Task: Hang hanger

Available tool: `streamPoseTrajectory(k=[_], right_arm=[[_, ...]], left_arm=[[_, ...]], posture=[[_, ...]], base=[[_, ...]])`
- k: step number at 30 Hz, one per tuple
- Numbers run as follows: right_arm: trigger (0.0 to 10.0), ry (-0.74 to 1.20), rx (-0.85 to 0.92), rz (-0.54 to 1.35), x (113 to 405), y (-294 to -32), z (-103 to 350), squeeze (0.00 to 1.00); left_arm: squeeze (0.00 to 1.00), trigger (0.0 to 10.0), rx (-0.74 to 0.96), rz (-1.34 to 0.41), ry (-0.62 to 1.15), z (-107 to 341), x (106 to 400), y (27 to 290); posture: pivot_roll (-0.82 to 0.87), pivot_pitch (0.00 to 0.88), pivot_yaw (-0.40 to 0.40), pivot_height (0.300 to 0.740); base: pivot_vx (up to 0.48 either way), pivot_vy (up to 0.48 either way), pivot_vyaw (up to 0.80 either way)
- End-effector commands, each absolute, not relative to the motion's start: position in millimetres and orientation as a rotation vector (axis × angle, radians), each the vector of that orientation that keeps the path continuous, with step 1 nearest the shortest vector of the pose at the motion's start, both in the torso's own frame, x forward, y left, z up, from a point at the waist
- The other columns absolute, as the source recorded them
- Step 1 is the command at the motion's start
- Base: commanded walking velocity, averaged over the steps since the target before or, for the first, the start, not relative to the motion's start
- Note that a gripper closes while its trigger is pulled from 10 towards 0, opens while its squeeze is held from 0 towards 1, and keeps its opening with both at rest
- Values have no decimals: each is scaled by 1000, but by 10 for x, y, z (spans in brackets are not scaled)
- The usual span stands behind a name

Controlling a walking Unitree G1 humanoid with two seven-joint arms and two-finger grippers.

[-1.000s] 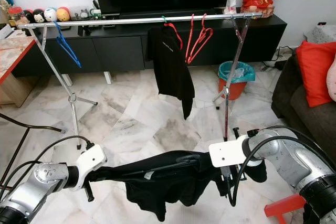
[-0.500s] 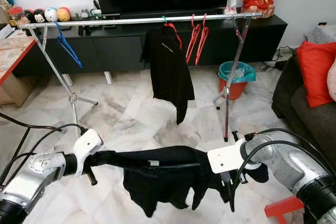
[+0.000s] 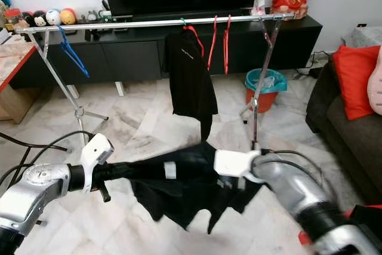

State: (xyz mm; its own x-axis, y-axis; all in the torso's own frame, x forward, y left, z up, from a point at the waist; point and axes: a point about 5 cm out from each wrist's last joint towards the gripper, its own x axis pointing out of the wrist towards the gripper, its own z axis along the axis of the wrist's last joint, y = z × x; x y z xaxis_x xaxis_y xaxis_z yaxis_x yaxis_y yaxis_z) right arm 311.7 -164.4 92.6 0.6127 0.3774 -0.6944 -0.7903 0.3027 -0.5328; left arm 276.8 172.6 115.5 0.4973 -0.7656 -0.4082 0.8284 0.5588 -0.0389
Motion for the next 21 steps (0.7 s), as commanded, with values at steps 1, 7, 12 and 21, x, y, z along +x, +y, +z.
streamPoseTrajectory(k=[1,7,12,21], right_arm=[[0,430,-877,800,3138,-1532,1021,0],[0,412,-795,869,3083,-1148,948,0],[0,416,-804,849,3126,-1017,936,0],[0,413,-764,699,3276,-1044,998,0]], left_arm=[[0,10000,172,-974,396,1210,2762,1697],[0,10000,157,-993,372,1246,2754,1593],[0,10000,152,-1041,367,1246,2698,1510],[1000,10000,163,-1100,427,1200,2558,1529]], posture=[[38,0,39,740],[51,0,30,740],[55,0,26,740],[68,0,22,740]], base=[[0,0,0],[0,0,0],[0,0,0],[0,0,0]])
